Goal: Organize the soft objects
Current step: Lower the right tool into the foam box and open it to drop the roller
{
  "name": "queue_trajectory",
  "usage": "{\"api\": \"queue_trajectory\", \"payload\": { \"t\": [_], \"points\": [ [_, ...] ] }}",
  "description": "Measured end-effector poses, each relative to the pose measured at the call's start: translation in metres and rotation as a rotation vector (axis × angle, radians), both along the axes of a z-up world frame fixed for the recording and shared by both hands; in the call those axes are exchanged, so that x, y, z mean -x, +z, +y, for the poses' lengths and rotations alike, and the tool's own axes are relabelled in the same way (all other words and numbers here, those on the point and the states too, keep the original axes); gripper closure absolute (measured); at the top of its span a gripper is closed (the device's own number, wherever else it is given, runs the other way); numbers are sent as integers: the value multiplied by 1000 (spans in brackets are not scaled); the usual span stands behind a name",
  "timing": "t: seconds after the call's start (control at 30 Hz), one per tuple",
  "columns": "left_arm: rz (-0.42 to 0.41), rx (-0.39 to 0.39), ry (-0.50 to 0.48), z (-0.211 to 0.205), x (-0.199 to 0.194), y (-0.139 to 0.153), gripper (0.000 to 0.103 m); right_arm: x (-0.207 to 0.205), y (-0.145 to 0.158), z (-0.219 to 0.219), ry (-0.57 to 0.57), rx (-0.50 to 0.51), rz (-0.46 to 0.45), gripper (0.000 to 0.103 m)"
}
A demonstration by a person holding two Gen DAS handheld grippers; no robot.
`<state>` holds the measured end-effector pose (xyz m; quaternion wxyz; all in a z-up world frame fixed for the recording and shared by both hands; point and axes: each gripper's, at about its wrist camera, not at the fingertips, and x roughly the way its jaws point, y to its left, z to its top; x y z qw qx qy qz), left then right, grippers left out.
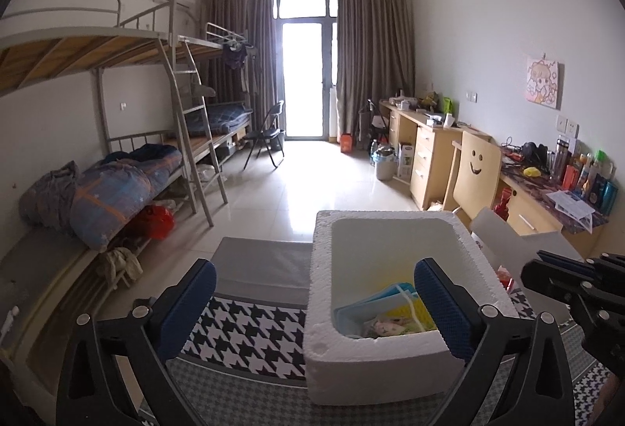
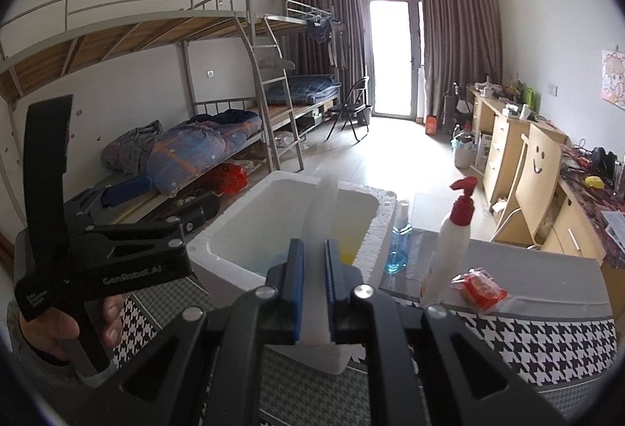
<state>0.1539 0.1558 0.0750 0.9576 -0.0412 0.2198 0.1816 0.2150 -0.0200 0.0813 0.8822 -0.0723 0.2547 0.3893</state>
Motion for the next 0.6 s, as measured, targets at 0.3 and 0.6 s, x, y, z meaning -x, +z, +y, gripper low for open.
{"api": "queue_trajectory", "payload": {
  "t": [0.3, 0.6],
  "points": [
    [-17, 1, 22, 5, 18, -3, 1, -12, -5, 18, 2, 19, 31, 90],
    [-12, 1, 22, 5, 25, -9, 1, -28, -14, 37, -15, 39, 61, 90]
  ]
}}
